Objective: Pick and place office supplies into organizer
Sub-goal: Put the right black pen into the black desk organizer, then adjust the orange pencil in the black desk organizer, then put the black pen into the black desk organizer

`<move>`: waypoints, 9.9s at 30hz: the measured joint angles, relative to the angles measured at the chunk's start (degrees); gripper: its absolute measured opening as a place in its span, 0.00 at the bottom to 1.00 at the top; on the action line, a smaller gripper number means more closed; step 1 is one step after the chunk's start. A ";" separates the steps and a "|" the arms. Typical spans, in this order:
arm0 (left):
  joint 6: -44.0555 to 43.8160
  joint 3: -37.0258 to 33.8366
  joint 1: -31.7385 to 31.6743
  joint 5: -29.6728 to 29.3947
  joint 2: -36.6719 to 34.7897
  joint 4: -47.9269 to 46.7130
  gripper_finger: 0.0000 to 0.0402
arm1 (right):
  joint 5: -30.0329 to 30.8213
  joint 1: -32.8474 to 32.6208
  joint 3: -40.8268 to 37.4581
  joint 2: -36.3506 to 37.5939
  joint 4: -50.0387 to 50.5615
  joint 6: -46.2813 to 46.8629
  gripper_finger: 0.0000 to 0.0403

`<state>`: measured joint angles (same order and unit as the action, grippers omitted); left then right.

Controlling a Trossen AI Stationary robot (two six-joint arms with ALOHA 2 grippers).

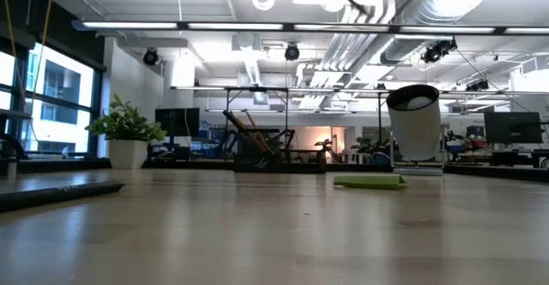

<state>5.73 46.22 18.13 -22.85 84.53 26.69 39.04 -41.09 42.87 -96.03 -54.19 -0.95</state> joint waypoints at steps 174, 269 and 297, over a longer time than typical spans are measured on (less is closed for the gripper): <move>-6.51 47.84 -53.79 -11.72 28.76 -72.66 0.41 | 12.34 -8.47 0.00 5.89 35.12 25.53 0.34; -88.65 8.46 20.88 -16.29 17.07 -63.62 0.41 | -0.34 2.87 0.00 2.24 34.70 27.30 0.34; -87.29 8.63 18.22 -14.50 22.88 -63.67 0.41 | -1.63 3.62 0.00 2.24 34.23 25.95 0.34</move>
<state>-81.55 54.85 36.36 -37.34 107.41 -36.98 37.41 -37.47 42.87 -93.80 -19.95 24.99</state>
